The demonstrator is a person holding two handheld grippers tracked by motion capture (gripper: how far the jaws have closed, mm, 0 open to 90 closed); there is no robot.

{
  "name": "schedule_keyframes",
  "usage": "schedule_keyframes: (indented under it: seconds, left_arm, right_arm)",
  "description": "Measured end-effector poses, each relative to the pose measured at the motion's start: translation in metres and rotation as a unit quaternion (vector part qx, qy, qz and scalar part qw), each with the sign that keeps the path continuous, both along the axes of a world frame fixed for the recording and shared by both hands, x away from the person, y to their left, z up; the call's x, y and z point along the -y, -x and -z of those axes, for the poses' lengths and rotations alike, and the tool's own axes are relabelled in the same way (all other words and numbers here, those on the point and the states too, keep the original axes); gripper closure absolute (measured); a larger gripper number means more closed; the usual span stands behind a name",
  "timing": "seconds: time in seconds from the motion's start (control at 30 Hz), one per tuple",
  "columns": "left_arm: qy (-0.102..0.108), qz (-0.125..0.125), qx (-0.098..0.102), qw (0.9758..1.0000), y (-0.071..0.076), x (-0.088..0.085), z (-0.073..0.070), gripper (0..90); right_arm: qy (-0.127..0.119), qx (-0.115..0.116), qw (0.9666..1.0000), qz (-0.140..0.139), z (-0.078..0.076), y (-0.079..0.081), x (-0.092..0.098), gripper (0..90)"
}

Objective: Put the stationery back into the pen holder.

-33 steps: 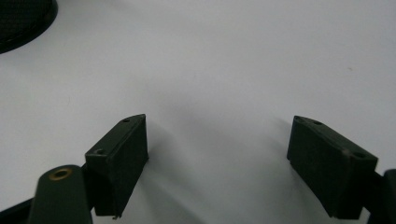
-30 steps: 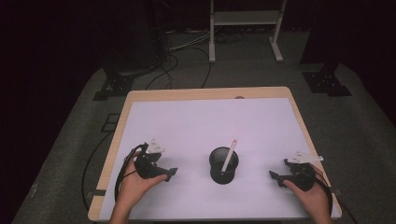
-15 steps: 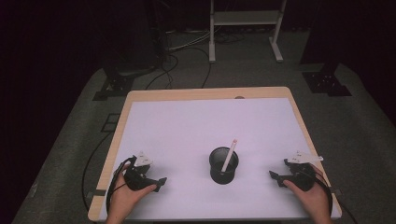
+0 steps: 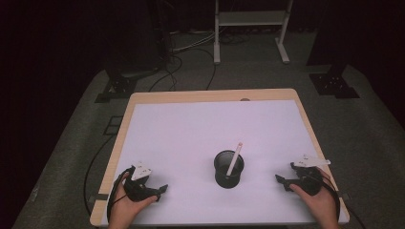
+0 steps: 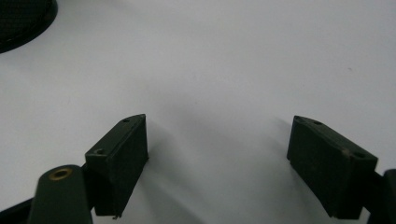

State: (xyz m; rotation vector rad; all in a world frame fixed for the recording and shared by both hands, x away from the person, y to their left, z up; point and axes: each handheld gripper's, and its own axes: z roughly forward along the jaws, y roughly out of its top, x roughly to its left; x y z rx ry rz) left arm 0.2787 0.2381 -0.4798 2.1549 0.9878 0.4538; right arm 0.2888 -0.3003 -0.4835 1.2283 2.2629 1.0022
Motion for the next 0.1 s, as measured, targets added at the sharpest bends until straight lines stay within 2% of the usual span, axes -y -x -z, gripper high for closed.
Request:
schedule_keyframes:
  seconds: [0.1]
  left_arm:
    - [0.001, -0.001, -0.001, 1.0000, 0.0001, 0.0001, 0.0001, 7.4]
  right_arm:
    - [0.000, 0.000, 1.0000, 0.000, -0.0001, 0.0001, -0.0001, 19.0]
